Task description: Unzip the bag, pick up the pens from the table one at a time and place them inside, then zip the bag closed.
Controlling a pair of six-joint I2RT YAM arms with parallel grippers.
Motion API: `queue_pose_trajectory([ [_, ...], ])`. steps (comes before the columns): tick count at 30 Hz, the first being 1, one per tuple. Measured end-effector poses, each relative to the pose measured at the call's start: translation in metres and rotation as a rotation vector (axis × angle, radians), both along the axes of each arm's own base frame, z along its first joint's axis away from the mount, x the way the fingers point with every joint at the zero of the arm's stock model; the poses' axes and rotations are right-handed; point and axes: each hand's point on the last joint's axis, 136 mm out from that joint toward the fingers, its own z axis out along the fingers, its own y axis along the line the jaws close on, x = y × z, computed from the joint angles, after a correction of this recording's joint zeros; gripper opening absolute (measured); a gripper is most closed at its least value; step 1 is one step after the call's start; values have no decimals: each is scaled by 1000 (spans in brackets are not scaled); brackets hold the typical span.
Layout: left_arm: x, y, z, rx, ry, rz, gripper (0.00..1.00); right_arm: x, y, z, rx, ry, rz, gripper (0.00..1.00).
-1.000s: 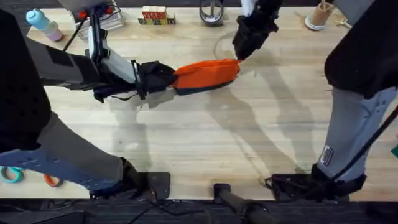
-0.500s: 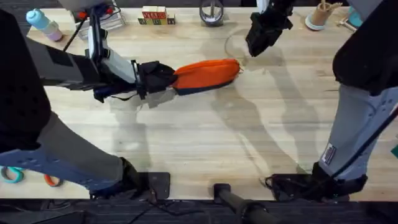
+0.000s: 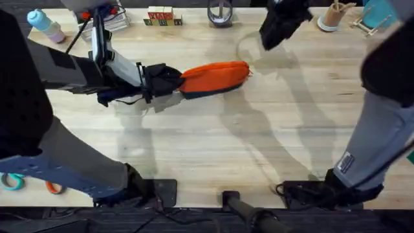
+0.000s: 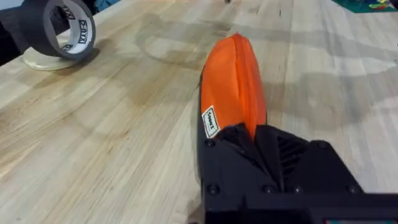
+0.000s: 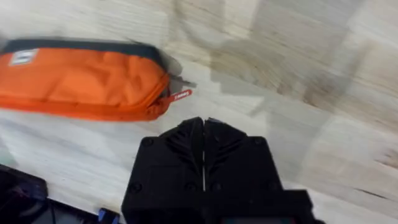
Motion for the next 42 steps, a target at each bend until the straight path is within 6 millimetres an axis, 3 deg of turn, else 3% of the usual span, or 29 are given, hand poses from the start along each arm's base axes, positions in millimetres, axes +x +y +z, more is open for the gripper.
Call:
queue_pose_trajectory([
  [8, 0, 0, 0, 0, 1, 0, 41, -20, -3, 77, 34, -160, 2, 34],
  [16, 0, 0, 0, 0, 1, 0, 41, -50, 6, 123, 57, -247, 41, 37],
  [22, 0, 0, 0, -1, 4, 0, 40, -85, 2, 157, 70, -293, 54, 38],
  [23, 0, 0, 0, -1, 4, 0, 41, -90, 0, 161, 73, -304, 53, 67],
  [24, 0, 0, 0, -1, 4, 0, 41, -97, -2, 165, 75, -313, 52, 164],
  [29, 0, 0, 0, -2, 4, 0, 41, -134, -11, 166, 77, -321, 53, 885],
  [30, 0, 0, 0, -1, 4, 0, 41, -140, -13, 164, 77, -324, 53, 966],
  [42, 0, 0, 0, -1, 4, 0, 41, -201, -22, 134, 133, -370, 49, 997],
])
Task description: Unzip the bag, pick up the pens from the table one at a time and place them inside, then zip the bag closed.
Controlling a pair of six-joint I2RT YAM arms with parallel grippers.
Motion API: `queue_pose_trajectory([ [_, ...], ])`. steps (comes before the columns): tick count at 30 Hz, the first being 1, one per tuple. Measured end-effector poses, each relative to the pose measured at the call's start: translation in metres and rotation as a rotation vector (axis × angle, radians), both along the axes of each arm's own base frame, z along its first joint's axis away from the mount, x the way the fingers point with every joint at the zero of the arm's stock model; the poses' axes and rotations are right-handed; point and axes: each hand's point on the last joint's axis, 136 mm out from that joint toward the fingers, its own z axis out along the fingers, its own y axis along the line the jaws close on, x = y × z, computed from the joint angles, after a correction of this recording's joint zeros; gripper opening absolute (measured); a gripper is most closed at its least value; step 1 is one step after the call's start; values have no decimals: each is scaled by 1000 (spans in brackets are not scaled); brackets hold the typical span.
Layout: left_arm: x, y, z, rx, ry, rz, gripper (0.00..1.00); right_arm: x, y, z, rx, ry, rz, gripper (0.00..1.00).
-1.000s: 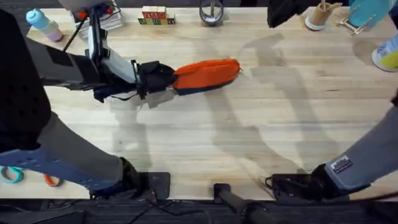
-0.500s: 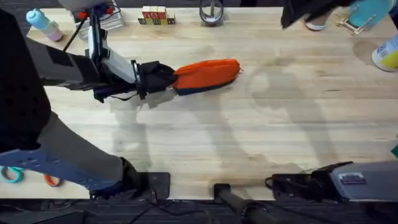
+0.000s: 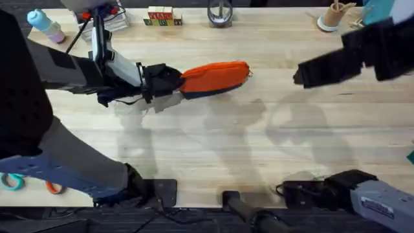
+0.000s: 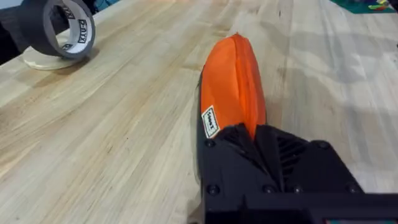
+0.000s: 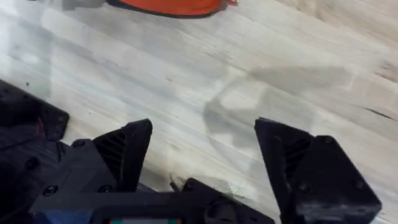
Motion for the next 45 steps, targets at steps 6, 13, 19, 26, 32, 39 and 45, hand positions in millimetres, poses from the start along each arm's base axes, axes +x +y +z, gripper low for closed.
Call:
queue_pose_trajectory([
  [6, 0, 0, 0, 0, 0, 0, 41, -11, 4, -7, 28, 20, 24, 997],
  [13, 0, 0, 0, 0, 0, 0, 53, -10, 6, -8, 36, 32, 31, 997],
  [19, 0, 0, 1, -9, 3, -1, 936, -8, 7, -14, 30, 59, 34, 997],
  [26, -1, -1, 3, -24, 13, -2, 993, -10, 7, -16, 25, 73, 36, 997],
  [32, 0, 0, 4, -29, 11, 0, 995, -10, 7, -15, 25, 73, 36, 997],
  [39, -4, 2, 33, 24, -60, 13, 995, -10, 7, -16, 25, 73, 36, 997],
  [45, -19, 0, 57, 96, -20, 44, 995, -10, 7, -16, 25, 73, 36, 998],
])
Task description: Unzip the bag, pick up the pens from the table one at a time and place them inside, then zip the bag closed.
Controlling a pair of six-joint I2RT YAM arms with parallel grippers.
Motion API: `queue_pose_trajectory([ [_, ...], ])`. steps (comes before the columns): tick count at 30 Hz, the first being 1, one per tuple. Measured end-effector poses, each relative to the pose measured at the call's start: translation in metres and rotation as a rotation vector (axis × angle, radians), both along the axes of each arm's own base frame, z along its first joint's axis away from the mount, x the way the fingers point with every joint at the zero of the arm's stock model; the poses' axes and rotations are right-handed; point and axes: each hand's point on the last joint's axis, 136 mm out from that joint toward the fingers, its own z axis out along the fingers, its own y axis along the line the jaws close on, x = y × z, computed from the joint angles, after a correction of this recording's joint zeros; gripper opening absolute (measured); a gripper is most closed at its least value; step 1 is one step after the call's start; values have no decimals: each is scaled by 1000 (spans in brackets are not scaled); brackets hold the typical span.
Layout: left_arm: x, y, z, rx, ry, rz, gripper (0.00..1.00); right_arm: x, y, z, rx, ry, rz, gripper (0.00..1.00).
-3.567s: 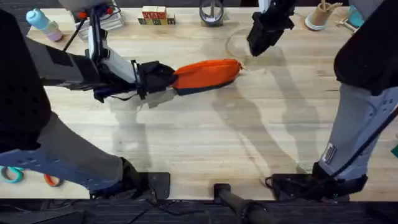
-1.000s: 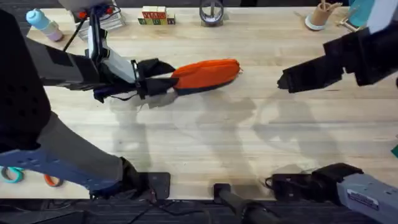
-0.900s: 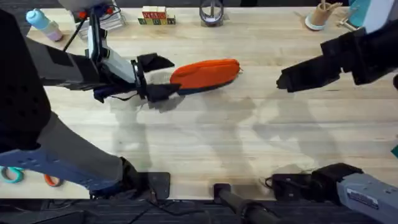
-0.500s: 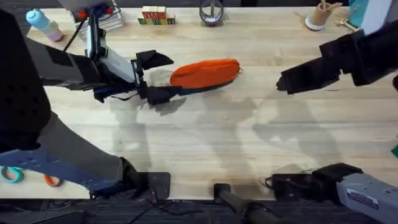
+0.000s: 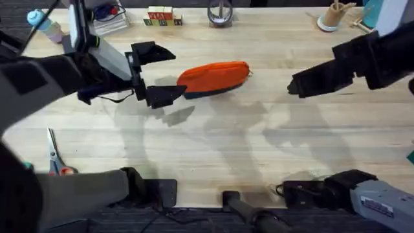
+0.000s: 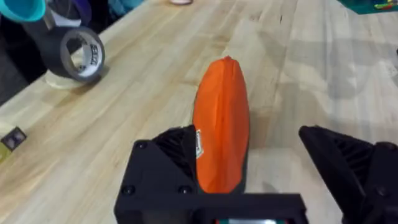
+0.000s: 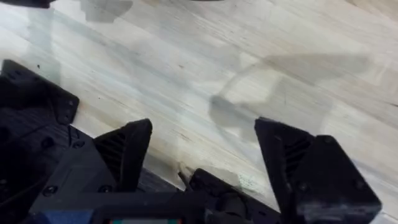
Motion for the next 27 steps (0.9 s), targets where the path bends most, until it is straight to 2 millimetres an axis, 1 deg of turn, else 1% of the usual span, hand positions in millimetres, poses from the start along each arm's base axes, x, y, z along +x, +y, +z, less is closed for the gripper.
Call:
queue_pose_trajectory([
  [6, -10, 3, 21, 80, 57, 81, 995, 0, 0, 0, 0, 0, 0, 998],
  [10, -14, 8, 39, 119, 110, 192, 995, -1, 0, 0, -1, 2, 0, 998],
  [13, -19, 13, 55, 128, 145, 298, 995, -1, 0, 0, -1, 2, 0, 998],
  [16, -27, 18, 74, 128, 139, 395, 995, -1, 0, 0, -1, 2, 0, 998],
  [18, -34, 21, 90, 120, 123, 468, 995, -1, 0, 0, -1, 3, 0, 998],
  [20, -45, 23, 100, 105, 127, 540, 995, -1, 0, 0, -1, 3, 0, 997],
  [22, -58, 26, 105, 94, 146, 611, 995, -1, 0, 0, -1, 3, 0, 997],
  [24, -71, 29, 106, 84, 174, 678, 995, -1, 0, 0, -1, 3, 0, 997],
  [27, -87, 34, 98, 83, 235, 767, 996, -1, 0, 0, -1, 3, 0, 998],
])
